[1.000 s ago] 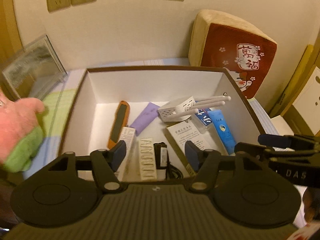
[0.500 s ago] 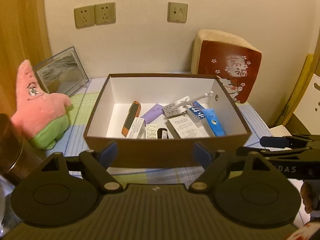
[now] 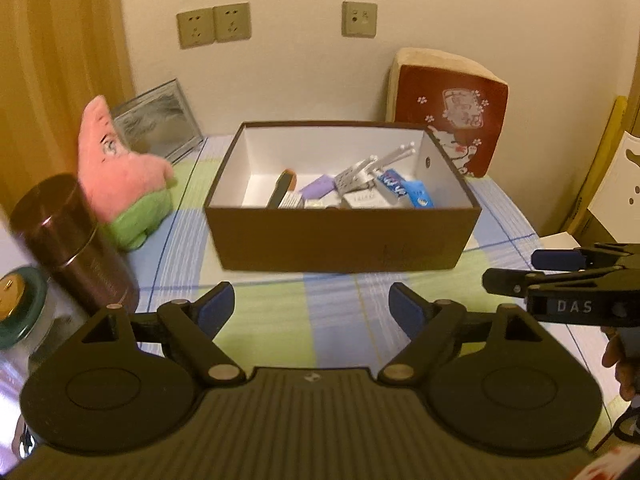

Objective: Organize rigid objects

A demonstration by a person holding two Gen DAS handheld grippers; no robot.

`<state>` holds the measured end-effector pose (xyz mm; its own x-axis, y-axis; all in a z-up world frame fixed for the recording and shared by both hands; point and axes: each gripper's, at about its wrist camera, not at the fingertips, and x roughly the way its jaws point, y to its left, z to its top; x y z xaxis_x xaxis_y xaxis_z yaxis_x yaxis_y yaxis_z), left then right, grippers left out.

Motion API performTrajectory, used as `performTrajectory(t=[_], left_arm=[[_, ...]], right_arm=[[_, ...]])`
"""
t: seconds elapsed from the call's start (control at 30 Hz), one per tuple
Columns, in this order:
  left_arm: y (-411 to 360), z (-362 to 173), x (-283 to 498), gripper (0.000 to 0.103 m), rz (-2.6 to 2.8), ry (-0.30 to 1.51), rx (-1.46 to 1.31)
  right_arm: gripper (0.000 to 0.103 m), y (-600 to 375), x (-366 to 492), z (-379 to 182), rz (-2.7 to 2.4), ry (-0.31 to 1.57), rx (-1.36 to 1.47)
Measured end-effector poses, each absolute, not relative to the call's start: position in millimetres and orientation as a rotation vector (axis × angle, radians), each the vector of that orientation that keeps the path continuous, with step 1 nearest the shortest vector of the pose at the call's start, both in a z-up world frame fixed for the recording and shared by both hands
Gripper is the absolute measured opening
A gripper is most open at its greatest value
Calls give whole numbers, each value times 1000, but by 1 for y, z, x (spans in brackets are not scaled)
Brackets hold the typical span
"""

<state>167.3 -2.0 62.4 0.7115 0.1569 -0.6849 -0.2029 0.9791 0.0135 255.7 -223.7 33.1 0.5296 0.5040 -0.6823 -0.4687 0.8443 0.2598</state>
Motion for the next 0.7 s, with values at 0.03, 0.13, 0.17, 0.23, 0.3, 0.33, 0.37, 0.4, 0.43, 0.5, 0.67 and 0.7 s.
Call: performTrajectory(t=[0.03,0.13,0.17,0.23,0.3,0.33,0.37,0.4,0.43,0.5,0.67,0.7], left_arm=[[-1,63,162,82,206,758,-66],[2,66,149,82,209,768,-72],[4,66,144,82,210,775,-75],[6,66,135,82,204,794,-83],[9,65,127,81,195,806,-91],[10,64,121,81,188,813,-95],[10,63,116,81,183,821,-98],[11,62,112,81,180,828,-99],[11,61,108,81,177,833,-99],[11,58,100,81,170,844,-98],[11,52,82,80,154,861,-104],[11,51,80,80,151,865,-107]], right_arm=[[70,-223,251,34,581,837,41],[70,-221,237,37,586,852,37],[70,-220,232,37,582,859,36],[70,-218,222,38,578,873,42],[70,-216,211,38,580,887,50],[70,-215,206,38,581,896,54],[70,-214,201,38,581,903,57],[70,-213,196,39,578,907,61],[70,-212,191,39,576,910,63],[70,-211,182,40,577,919,65],[70,-206,159,43,589,936,76],[70,-205,155,44,594,939,78]])
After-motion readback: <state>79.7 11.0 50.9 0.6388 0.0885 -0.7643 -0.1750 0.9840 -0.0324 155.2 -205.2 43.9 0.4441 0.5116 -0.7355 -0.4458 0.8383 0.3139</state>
